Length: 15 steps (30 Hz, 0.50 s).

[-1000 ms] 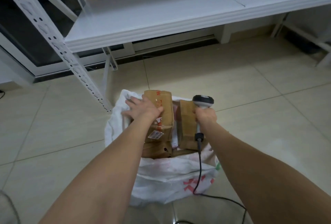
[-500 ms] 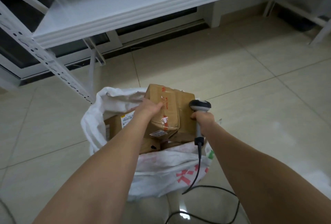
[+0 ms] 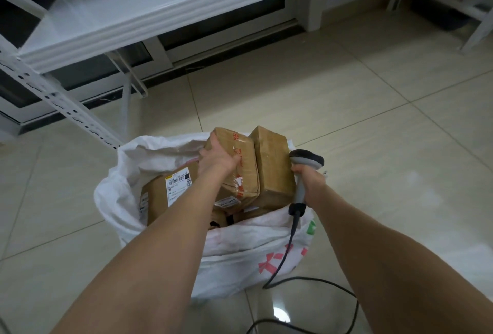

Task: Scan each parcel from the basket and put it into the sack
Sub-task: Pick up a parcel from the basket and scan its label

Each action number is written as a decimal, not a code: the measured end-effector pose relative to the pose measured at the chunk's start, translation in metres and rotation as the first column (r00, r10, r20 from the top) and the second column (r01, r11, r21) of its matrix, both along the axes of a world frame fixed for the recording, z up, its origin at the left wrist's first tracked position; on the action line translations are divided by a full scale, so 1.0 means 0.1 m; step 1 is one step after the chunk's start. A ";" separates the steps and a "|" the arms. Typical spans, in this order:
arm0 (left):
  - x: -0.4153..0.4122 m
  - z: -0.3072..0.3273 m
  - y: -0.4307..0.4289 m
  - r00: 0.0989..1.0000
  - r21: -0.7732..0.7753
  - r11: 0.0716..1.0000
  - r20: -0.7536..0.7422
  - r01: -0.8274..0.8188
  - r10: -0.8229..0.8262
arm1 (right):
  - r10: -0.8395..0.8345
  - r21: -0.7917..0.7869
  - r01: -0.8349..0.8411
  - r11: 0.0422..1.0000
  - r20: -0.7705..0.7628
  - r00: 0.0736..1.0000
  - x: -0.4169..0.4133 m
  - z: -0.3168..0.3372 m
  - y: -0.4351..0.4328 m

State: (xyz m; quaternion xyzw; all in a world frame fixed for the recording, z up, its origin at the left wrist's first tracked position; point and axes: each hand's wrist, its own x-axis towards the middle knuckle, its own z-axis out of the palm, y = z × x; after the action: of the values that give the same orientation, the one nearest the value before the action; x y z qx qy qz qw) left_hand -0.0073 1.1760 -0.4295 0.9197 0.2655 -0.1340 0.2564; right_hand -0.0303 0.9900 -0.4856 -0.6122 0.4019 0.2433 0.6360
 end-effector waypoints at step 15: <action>-0.22 0.32 0.05 0.997 0.074 0.997 -0.079 -0.011 0.017 | -0.077 -0.200 0.155 0.968 0.350 0.934 0.23 1.08 0.27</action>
State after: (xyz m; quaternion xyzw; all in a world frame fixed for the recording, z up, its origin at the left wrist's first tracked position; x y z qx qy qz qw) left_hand -0.0294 1.1814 -0.3973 0.9205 0.2867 -0.1592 0.2127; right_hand -0.0070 1.0174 -0.3772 -0.6878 0.3469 0.0493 0.6358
